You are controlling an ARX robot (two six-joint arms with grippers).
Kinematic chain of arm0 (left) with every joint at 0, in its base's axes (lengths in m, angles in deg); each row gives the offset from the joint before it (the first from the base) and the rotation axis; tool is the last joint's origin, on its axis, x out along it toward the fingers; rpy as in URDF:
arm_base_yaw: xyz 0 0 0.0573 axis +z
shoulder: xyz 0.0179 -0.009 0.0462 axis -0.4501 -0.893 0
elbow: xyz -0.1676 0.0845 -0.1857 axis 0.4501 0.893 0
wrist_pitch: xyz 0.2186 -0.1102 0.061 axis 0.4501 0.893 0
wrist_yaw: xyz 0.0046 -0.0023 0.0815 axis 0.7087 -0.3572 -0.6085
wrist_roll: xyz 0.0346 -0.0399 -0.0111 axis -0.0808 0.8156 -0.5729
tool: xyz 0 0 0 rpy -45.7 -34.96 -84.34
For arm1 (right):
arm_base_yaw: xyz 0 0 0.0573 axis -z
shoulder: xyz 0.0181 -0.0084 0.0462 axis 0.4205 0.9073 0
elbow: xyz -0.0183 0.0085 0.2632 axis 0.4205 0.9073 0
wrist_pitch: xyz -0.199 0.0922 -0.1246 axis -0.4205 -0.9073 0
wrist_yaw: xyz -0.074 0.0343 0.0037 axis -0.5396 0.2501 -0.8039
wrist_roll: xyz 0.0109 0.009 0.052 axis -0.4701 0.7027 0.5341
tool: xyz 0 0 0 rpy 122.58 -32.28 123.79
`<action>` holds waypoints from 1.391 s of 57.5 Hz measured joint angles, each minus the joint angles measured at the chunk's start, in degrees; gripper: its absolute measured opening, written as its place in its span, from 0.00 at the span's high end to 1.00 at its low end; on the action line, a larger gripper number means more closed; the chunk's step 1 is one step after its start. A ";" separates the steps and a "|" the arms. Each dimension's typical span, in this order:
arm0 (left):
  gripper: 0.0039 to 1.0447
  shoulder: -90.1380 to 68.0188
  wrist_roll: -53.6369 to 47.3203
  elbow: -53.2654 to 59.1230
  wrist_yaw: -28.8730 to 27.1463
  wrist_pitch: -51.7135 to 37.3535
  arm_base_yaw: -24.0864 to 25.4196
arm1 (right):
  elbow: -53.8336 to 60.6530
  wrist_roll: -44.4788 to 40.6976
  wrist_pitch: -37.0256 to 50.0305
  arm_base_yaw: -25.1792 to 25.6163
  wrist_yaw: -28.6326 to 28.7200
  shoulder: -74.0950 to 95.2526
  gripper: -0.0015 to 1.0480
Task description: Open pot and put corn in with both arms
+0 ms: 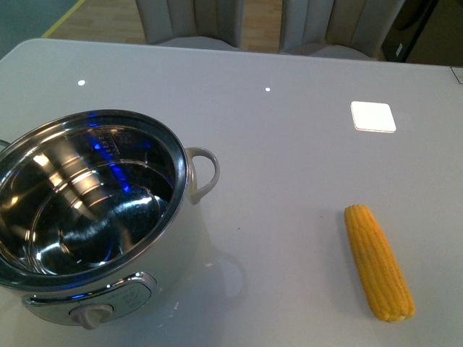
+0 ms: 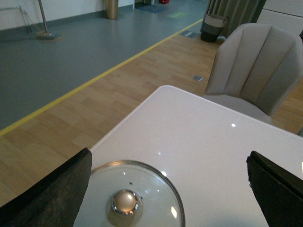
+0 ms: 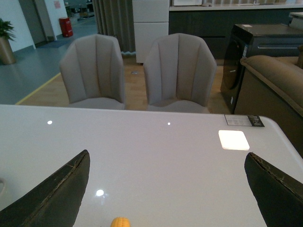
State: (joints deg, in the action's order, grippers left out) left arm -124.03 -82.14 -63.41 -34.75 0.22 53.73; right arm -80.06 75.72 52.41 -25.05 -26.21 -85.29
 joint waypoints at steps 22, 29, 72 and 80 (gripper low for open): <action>0.06 32.44 3.02 8.96 -0.90 32.22 -3.65 | 0.00 0.00 0.00 0.00 0.00 0.00 0.08; 0.06 34.38 3.06 9.03 -0.94 33.70 -3.74 | 0.00 0.00 0.00 0.00 0.00 0.00 0.08; 0.96 51.10 -4.85 18.18 1.14 24.28 -16.26 | 0.00 0.00 0.00 0.00 0.02 -0.04 0.08; 0.97 55.56 -4.98 18.18 -1.14 28.57 -18.78 | 0.00 0.00 0.00 0.00 0.00 -0.04 0.08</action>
State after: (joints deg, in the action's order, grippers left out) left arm -68.47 -87.12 -45.22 -35.88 28.78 34.96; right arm -80.06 75.72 52.41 -25.05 -26.21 -85.33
